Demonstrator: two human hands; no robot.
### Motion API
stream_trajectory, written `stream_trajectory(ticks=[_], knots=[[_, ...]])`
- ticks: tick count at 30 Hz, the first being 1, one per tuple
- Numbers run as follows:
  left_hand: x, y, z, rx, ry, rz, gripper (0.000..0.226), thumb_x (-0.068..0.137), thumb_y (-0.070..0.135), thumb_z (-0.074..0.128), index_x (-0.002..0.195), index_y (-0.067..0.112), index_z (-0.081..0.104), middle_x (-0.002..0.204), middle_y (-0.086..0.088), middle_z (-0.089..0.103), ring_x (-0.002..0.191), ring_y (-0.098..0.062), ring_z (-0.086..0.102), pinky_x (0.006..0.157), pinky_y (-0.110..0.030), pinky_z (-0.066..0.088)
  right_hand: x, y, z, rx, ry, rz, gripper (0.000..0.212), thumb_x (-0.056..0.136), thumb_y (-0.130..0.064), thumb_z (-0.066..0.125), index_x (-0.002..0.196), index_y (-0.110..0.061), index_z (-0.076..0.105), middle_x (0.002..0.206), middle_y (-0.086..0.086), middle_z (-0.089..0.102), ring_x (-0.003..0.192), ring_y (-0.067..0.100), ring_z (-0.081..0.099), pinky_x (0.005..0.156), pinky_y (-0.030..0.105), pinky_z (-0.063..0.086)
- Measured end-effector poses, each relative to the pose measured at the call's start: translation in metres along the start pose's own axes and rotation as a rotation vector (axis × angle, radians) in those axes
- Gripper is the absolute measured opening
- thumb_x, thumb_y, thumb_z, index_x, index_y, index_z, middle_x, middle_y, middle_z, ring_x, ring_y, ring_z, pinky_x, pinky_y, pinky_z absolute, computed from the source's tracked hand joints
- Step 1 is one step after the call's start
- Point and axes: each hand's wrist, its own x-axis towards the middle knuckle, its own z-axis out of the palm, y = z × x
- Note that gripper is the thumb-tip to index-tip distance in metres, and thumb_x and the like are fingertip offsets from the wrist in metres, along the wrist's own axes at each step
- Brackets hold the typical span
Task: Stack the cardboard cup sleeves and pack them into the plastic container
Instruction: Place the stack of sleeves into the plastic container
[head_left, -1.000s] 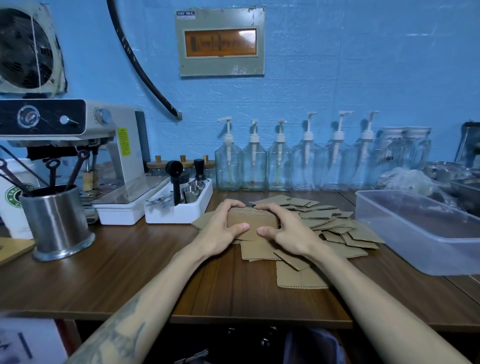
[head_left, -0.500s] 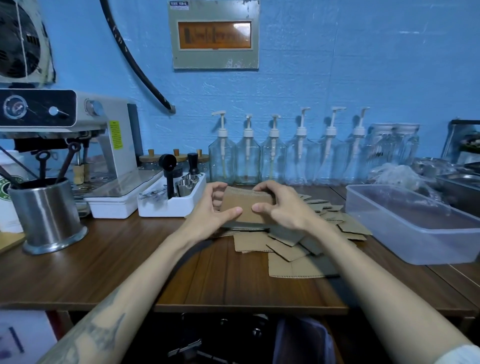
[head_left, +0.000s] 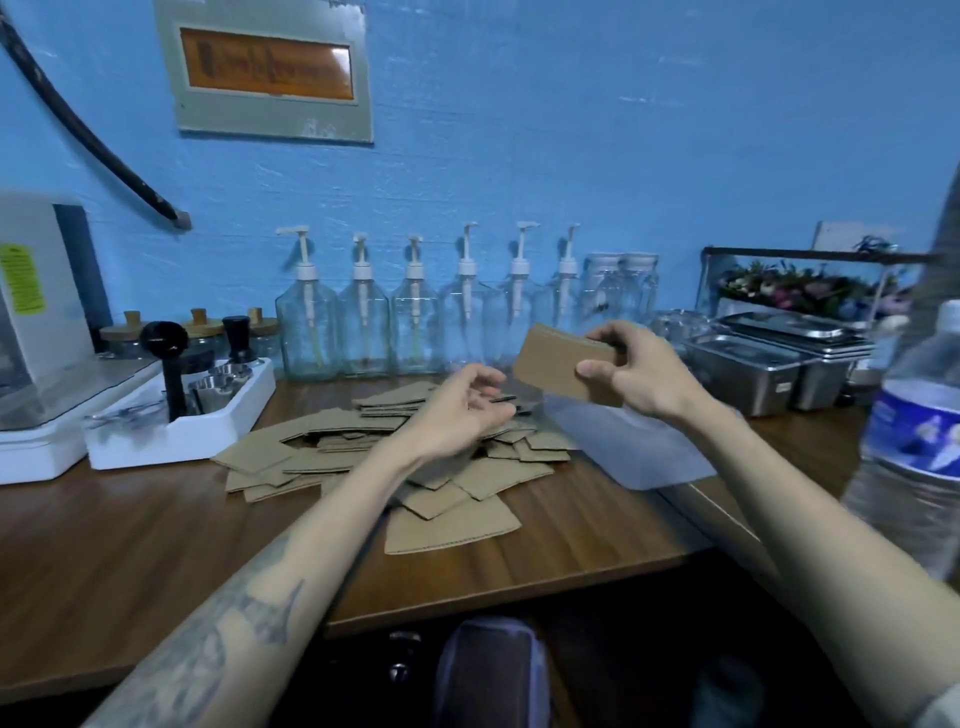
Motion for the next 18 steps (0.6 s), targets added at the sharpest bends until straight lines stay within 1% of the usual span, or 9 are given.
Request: stream_trajectory(ticks=[2, 5, 7, 9, 11, 12, 14, 16, 18], knots=[[0.013, 0.013, 0.024, 0.009, -0.016, 0.046, 0.032, 0.091, 0.016, 0.068, 0.122, 0.011, 0.058, 0.115, -0.01, 0.059, 0.087, -0.008, 0.056, 0.09, -0.026, 0.047, -0.004, 0.011, -0.017, -0.032, 0.048, 0.032, 0.034, 0.087, -0.027, 0.072, 0.116, -0.018, 0.058, 0.108, 0.001, 0.065, 0.095, 0.02, 0.061, 0.082, 0.037, 0.05], [0.03, 0.03, 0.055, 0.067, -0.06, 0.122, 0.024, 0.095, 0.017, 0.063, 0.119, 0.013, 0.064, 0.111, -0.022, 0.061, 0.093, -0.026, 0.059, 0.088, -0.028, 0.046, -0.009, 0.022, -0.033, -0.066, 0.091, 0.084, 0.036, 0.086, -0.031, 0.072, 0.117, -0.019, 0.056, 0.111, 0.005, 0.067, 0.097, 0.025, 0.063, 0.084, 0.048, 0.054], [0.038, 0.036, 0.072, 0.091, -0.12, 0.144, 0.022, 0.098, 0.021, 0.06, 0.119, 0.016, 0.065, 0.109, -0.024, 0.062, 0.098, -0.032, 0.059, 0.088, -0.033, 0.046, -0.01, 0.026, -0.038, -0.122, 0.127, 0.097, 0.035, 0.085, -0.033, 0.071, 0.114, -0.022, 0.054, 0.11, 0.006, 0.067, 0.097, 0.027, 0.063, 0.086, 0.047, 0.052], [0.044, 0.037, 0.087, 0.137, -0.167, 0.147, 0.023, 0.099, 0.029, 0.057, 0.12, 0.022, 0.065, 0.104, -0.019, 0.061, 0.094, -0.028, 0.058, 0.086, -0.035, 0.044, -0.011, 0.028, -0.04, -0.169, 0.154, 0.091, 0.032, 0.084, -0.033, 0.071, 0.109, -0.025, 0.052, 0.107, 0.006, 0.067, 0.096, 0.026, 0.062, 0.086, 0.045, 0.052], [0.045, 0.036, 0.096, 0.183, -0.174, 0.139, 0.023, 0.099, 0.035, 0.055, 0.117, 0.027, 0.067, 0.093, -0.006, 0.051, 0.088, -0.018, 0.053, 0.079, -0.024, 0.039, -0.013, 0.03, -0.04, -0.199, 0.157, 0.088, 0.032, 0.084, -0.034, 0.071, 0.107, -0.027, 0.051, 0.104, 0.005, 0.067, 0.094, 0.026, 0.062, 0.084, 0.045, 0.052], [0.046, 0.035, 0.098, 0.192, -0.168, 0.13, 0.021, 0.099, 0.038, 0.053, 0.111, 0.028, 0.068, 0.09, -0.003, 0.048, 0.088, -0.016, 0.052, 0.078, -0.022, 0.037, -0.013, 0.03, -0.04, -0.211, 0.151, 0.089, 0.032, 0.084, -0.034, 0.071, 0.108, -0.026, 0.051, 0.103, 0.005, 0.067, 0.094, 0.026, 0.062, 0.084, 0.044, 0.052], [0.046, 0.032, 0.096, 0.2, -0.149, 0.112, 0.022, 0.099, 0.044, 0.05, 0.097, 0.031, 0.067, 0.094, -0.008, 0.052, 0.091, -0.019, 0.055, 0.084, -0.027, 0.04, -0.012, 0.032, -0.04, -0.22, 0.14, 0.098, 0.035, 0.084, -0.035, 0.071, 0.111, -0.025, 0.052, 0.103, 0.004, 0.066, 0.095, 0.025, 0.062, 0.085, 0.044, 0.052], [0.044, 0.029, 0.09, 0.192, -0.12, 0.104, 0.03, 0.099, 0.048, 0.047, 0.087, 0.03, 0.067, 0.098, -0.012, 0.058, 0.094, -0.02, 0.057, 0.09, -0.032, 0.041, -0.01, 0.033, -0.04, -0.208, 0.125, 0.12, 0.036, 0.084, -0.035, 0.071, 0.113, -0.024, 0.052, 0.106, 0.003, 0.067, 0.098, 0.025, 0.062, 0.088, 0.045, 0.051], [0.04, 0.024, 0.081, 0.176, -0.076, 0.108, 0.035, 0.1, 0.047, 0.046, 0.079, 0.03, 0.067, 0.093, -0.008, 0.059, 0.092, -0.017, 0.057, 0.088, -0.029, 0.039, -0.007, 0.034, -0.038, -0.19, 0.097, 0.143, 0.038, 0.084, -0.036, 0.071, 0.115, -0.023, 0.053, 0.111, 0.004, 0.067, 0.102, 0.025, 0.061, 0.092, 0.045, 0.05]])
